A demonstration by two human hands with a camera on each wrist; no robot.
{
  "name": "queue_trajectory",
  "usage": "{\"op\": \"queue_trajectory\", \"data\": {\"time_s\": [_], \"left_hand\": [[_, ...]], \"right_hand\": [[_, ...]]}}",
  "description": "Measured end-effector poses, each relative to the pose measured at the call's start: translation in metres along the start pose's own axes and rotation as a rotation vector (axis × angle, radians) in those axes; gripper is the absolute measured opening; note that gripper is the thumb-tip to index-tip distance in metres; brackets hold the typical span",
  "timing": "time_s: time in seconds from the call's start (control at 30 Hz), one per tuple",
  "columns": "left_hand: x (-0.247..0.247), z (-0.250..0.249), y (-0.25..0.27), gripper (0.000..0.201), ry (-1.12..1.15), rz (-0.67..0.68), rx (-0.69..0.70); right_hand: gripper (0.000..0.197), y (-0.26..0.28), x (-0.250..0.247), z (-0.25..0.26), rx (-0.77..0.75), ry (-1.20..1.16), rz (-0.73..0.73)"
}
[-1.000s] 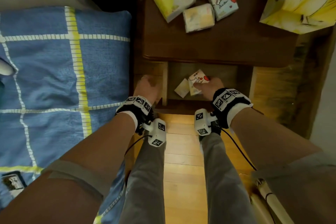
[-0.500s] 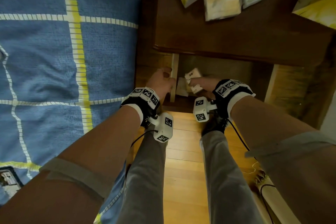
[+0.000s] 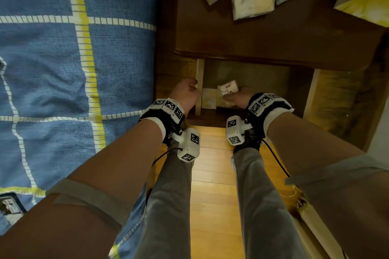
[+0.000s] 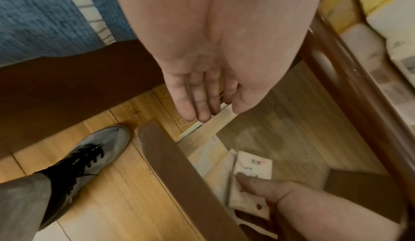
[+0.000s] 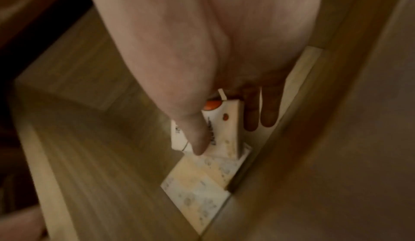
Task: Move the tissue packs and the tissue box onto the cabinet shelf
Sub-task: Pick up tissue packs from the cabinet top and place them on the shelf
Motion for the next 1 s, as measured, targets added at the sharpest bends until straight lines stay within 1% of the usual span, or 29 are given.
{"op": "queue_trajectory", "data": {"time_s": [0.03, 0.1, 0.17, 0.23, 0.33, 0.5, 0.57, 0.63, 0.67, 0.8, 0.87, 0.9, 1.0], "left_hand": [[0.001, 0.000, 0.000, 0.044, -0.020, -0.004, 0.003], [0.003, 0.000, -0.002, 0.044, -0.040, -0.004, 0.012], [0.002, 0.000, -0.003, 0.043, -0.044, -0.001, 0.022], [0.001, 0.001, -0.005, 0.043, -0.046, -0.004, 0.022], [0.002, -0.001, -0.003, 0.043, -0.045, -0.009, 0.012], [0.000, -0.005, 0.000, 0.042, -0.044, -0.019, 0.007], [0.000, -0.004, -0.001, 0.042, -0.046, -0.022, 0.005], [0.002, -0.003, -0.001, 0.043, -0.044, -0.028, 0.000], [0.003, -0.003, -0.001, 0.043, -0.041, -0.028, -0.001], [0.001, -0.004, 0.000, 0.043, -0.025, -0.017, -0.014], [-0.003, -0.006, 0.001, 0.041, -0.002, -0.020, -0.014], [-0.004, -0.007, 0.001, 0.040, 0.011, -0.022, -0.013], [-0.008, -0.011, 0.003, 0.038, 0.037, -0.023, -0.010]], "right_hand": [[0.047, -0.001, 0.004, -0.001, -0.004, 0.091, 0.038], [0.046, -0.004, 0.006, -0.004, -0.039, 0.237, 0.044], [0.048, -0.005, 0.001, -0.007, -0.060, 0.276, 0.015], [0.048, -0.005, -0.006, -0.015, -0.048, 0.240, -0.028], [0.048, -0.007, -0.015, -0.022, -0.021, 0.106, -0.115], [0.045, -0.010, -0.020, -0.003, -0.092, 0.010, -0.226], [0.048, -0.014, -0.012, 0.002, -0.089, 0.010, -0.177], [0.054, -0.015, -0.003, 0.001, -0.038, 0.052, -0.102], [0.054, -0.015, 0.000, 0.000, -0.030, 0.066, -0.087], [0.049, -0.013, -0.006, -0.003, -0.030, 0.026, -0.145], [0.052, -0.009, -0.012, 0.000, -0.039, 0.073, -0.179], [0.051, -0.007, -0.011, 0.004, -0.054, 0.093, -0.161], [0.044, -0.004, 0.008, 0.021, -0.113, 0.123, -0.031]]}}
Point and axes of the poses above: each hand's wrist, its own y-axis away from the middle knuckle, its own x-axis out of the palm, z = x × y, the point moved 6 cm from there along -y, towards the middle knuckle, and after that the axes turned 9 degrees about -x, right-handed, at the moved point
